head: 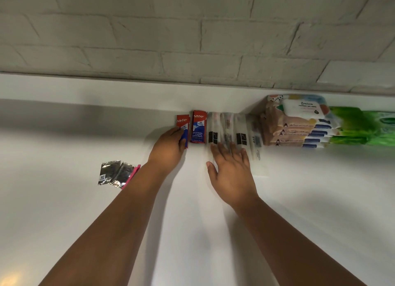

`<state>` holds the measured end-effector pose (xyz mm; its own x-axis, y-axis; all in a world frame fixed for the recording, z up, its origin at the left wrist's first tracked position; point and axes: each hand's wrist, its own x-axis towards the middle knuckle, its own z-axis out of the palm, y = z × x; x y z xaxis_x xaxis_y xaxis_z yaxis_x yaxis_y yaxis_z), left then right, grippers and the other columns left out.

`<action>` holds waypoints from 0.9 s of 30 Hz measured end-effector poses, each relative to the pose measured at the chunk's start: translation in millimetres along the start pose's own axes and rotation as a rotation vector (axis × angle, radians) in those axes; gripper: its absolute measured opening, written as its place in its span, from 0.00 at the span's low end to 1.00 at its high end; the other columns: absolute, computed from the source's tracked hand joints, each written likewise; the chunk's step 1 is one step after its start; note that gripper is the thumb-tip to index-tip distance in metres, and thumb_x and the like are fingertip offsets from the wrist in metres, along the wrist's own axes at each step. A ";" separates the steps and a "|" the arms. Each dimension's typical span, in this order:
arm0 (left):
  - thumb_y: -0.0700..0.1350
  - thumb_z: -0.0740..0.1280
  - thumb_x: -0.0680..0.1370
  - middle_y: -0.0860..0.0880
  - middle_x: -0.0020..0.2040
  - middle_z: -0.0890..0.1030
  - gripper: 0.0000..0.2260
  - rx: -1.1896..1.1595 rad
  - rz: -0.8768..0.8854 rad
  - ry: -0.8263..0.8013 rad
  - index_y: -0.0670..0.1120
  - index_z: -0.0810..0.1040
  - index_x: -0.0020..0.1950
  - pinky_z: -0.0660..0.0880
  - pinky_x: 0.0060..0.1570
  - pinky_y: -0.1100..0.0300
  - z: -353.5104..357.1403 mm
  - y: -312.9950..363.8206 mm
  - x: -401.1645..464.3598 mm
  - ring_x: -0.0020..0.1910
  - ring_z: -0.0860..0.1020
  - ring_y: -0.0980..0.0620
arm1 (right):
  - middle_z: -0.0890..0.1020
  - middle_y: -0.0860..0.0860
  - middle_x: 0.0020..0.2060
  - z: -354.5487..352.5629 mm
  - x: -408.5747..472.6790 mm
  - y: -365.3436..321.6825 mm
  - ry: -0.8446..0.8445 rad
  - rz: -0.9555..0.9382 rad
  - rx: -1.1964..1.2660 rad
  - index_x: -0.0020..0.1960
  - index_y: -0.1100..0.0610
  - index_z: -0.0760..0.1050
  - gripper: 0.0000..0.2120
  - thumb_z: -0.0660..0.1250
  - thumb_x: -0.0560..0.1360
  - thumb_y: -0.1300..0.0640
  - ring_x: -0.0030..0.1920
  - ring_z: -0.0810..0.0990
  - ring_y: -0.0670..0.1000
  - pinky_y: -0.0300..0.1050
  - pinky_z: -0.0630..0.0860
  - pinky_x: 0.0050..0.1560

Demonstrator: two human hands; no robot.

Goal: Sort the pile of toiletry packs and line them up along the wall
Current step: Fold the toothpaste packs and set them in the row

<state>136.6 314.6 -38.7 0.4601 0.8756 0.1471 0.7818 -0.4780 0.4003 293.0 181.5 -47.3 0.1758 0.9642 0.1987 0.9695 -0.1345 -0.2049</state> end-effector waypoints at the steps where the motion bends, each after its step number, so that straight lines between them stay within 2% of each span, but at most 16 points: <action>1: 0.44 0.58 0.81 0.41 0.70 0.70 0.18 -0.002 0.006 -0.002 0.39 0.70 0.70 0.62 0.69 0.55 0.0 0.9 2.1 0.69 0.68 0.43 | 0.63 0.50 0.75 -0.4 -0.1 0.1 0.002 0.001 0.000 0.76 0.50 0.58 0.26 0.47 0.80 0.43 0.77 0.52 0.54 0.54 0.42 0.75; 8: 0.44 0.58 0.82 0.42 0.71 0.69 0.19 -0.005 0.014 -0.025 0.40 0.67 0.71 0.60 0.69 0.56 -0.4 3.1 18.3 0.70 0.66 0.44 | 0.64 0.51 0.74 -1.6 -1.1 -0.4 0.008 0.000 0.005 0.76 0.50 0.58 0.26 0.48 0.80 0.44 0.77 0.53 0.54 0.54 0.43 0.75; 16: 0.44 0.58 0.81 0.41 0.69 0.70 0.18 -0.001 0.026 -0.013 0.39 0.69 0.70 0.63 0.67 0.54 -1.3 5.8 24.8 0.68 0.68 0.43 | 0.63 0.50 0.75 -1.5 -1.0 0.0 0.004 0.004 0.007 0.76 0.50 0.57 0.26 0.48 0.80 0.43 0.77 0.52 0.54 0.55 0.43 0.76; 22: 0.44 0.60 0.80 0.41 0.63 0.74 0.15 -0.029 0.007 -0.016 0.39 0.71 0.65 0.72 0.59 0.51 -2.0 5.4 27.8 0.61 0.72 0.43 | 0.60 0.50 0.76 -2.5 -0.8 0.3 -0.014 0.007 0.011 0.77 0.49 0.55 0.26 0.47 0.81 0.43 0.77 0.50 0.53 0.54 0.42 0.76; 27: 0.45 0.61 0.80 0.42 0.64 0.73 0.17 -0.048 -0.009 -0.019 0.41 0.68 0.67 0.74 0.59 0.50 -3.7 6.2 27.9 0.63 0.72 0.45 | 0.61 0.49 0.76 -2.7 -1.1 0.4 -0.012 0.005 0.013 0.77 0.49 0.55 0.26 0.47 0.81 0.43 0.77 0.50 0.53 0.54 0.41 0.76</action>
<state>152.7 336.3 -28.7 0.4615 0.8781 0.1262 0.7651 -0.4660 0.4443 293.7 179.8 -45.0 0.1786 0.9661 0.1865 0.9663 -0.1365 -0.2182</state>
